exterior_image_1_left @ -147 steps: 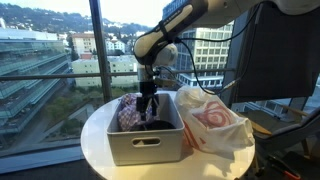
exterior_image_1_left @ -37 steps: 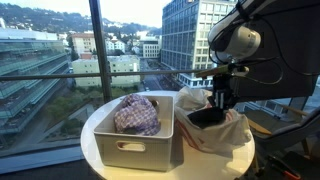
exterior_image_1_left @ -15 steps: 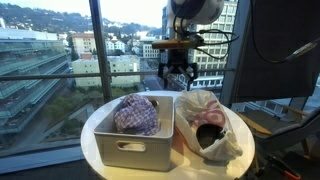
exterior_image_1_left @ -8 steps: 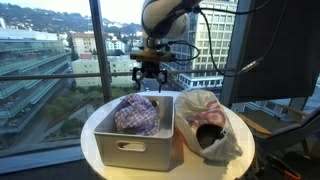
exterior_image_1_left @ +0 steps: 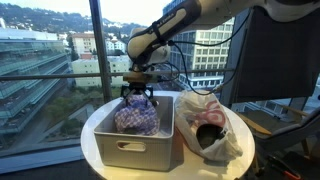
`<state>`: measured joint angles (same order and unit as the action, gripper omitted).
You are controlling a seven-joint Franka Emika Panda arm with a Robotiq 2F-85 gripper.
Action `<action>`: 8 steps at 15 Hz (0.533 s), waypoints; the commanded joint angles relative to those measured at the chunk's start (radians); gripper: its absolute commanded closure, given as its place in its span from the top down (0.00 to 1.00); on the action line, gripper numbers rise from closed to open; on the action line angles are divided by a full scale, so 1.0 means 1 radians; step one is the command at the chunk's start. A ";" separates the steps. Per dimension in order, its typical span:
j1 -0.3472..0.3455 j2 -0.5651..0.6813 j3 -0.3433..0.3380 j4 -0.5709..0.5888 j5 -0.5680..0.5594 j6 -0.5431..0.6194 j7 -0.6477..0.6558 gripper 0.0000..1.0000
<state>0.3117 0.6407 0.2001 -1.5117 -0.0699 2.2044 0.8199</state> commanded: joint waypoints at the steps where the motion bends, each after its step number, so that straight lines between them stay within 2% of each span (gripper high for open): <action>1: 0.057 0.116 -0.029 0.126 0.028 -0.033 -0.080 1.00; 6: 0.143 0.192 -0.114 0.196 -0.053 -0.093 -0.077 1.00; 7: 0.154 0.198 -0.125 0.208 -0.063 -0.108 -0.076 0.75; 8: 0.162 0.202 -0.131 0.217 -0.068 -0.115 -0.075 0.73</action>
<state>0.4387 0.8108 0.1026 -1.3746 -0.1124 2.1431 0.7602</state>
